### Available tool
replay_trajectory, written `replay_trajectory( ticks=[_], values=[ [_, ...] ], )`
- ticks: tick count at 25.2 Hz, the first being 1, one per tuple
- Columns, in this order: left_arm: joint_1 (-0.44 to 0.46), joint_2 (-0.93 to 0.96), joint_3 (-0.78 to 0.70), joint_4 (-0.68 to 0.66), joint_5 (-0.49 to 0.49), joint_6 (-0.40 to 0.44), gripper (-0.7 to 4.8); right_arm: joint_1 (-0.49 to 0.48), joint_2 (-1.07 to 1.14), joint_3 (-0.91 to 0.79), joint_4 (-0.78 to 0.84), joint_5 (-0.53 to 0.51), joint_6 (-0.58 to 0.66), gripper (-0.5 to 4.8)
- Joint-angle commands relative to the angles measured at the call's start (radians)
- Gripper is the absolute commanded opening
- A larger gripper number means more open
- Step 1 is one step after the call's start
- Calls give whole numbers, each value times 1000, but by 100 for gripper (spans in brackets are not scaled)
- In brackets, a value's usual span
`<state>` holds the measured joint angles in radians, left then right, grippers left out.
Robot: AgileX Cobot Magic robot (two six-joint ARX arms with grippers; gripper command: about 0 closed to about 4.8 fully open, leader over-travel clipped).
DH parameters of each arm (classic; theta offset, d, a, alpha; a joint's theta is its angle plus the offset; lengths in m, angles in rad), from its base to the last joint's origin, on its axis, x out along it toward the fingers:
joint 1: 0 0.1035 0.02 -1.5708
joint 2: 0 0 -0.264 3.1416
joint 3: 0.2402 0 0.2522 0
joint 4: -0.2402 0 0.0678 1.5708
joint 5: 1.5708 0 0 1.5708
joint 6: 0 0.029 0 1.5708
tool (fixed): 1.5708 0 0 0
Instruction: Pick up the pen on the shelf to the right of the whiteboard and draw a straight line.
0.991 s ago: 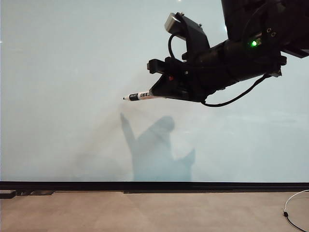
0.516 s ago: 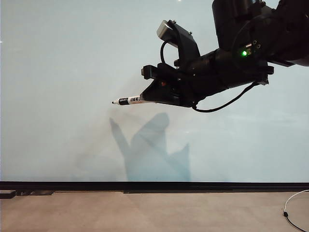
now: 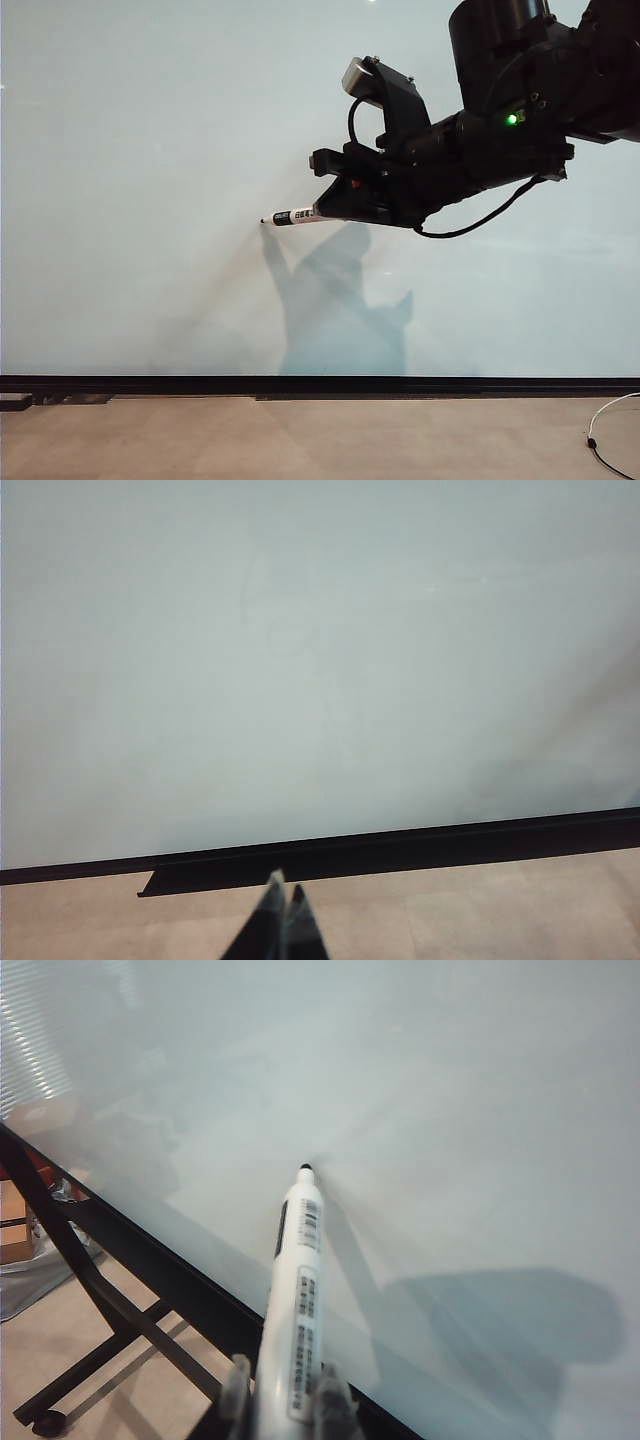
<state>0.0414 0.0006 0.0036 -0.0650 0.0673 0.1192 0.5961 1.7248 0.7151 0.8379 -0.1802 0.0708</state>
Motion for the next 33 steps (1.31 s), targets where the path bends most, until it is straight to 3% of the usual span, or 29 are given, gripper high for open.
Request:
replay_trajectory(
  ticks=[1,33],
  values=[
    [0,0,3,9,0,1,-5,-11,-4,6,1,4,0,-9],
    [0,0,3,6,0,1,-5,-82,-114,-37,-86,95,-53,-9]
  ],
)
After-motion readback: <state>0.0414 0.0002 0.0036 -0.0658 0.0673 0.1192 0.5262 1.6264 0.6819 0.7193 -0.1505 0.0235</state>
